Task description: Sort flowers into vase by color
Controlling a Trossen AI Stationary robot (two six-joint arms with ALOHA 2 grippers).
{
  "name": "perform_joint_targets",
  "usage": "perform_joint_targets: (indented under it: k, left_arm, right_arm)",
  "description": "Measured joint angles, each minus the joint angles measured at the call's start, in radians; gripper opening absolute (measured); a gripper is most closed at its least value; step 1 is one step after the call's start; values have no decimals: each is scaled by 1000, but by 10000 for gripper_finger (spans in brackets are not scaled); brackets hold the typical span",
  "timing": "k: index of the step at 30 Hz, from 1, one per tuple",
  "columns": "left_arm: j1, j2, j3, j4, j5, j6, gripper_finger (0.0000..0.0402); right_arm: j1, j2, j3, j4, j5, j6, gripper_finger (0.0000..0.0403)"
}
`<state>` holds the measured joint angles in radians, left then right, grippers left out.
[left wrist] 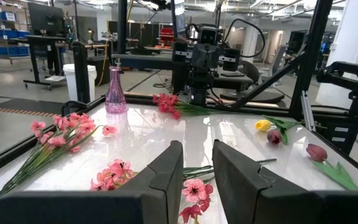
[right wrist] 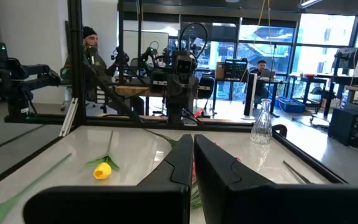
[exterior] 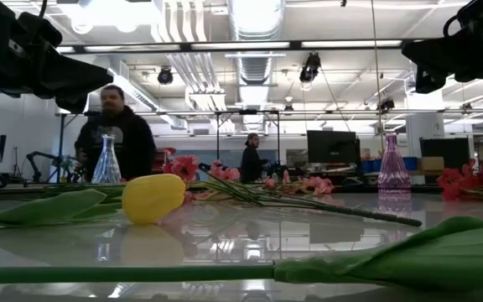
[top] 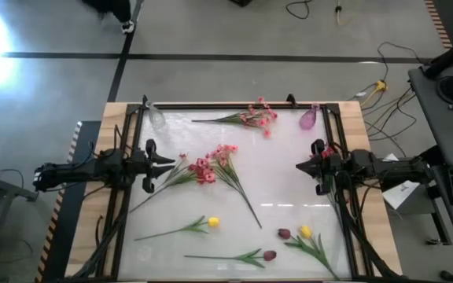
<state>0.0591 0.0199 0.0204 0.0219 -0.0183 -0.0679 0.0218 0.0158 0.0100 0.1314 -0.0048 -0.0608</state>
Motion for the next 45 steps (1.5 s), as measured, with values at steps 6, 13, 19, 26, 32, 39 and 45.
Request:
perform_joint_targets:
  k: [6,13,19,26,32,39,45]
  left_arm:
    - [0,0,0,0,0,0,75]
    - [0,0,0,0,0,0,75]
    - [0,0,0,0,0,0,75]
    - [0,0,0,0,0,0,75]
    - [0,0,0,0,0,0,75]
    - [0,0,0,0,0,0,75]
    - [0,0,0,0,0,0,75]
  right_arm:
    - [0,0,0,38,-2,174,9]
    - [-2,13,24,68,125,895,9]
    - [0,67,27,179,281,1033,9]
    - [0,221,75,300,419,1050,9]
    - [0,492,295,-31,405,1050,10]
    - [-1,829,680,-813,312,1073,66]
    - [-53,1091,860,-1350,217,1120,142]
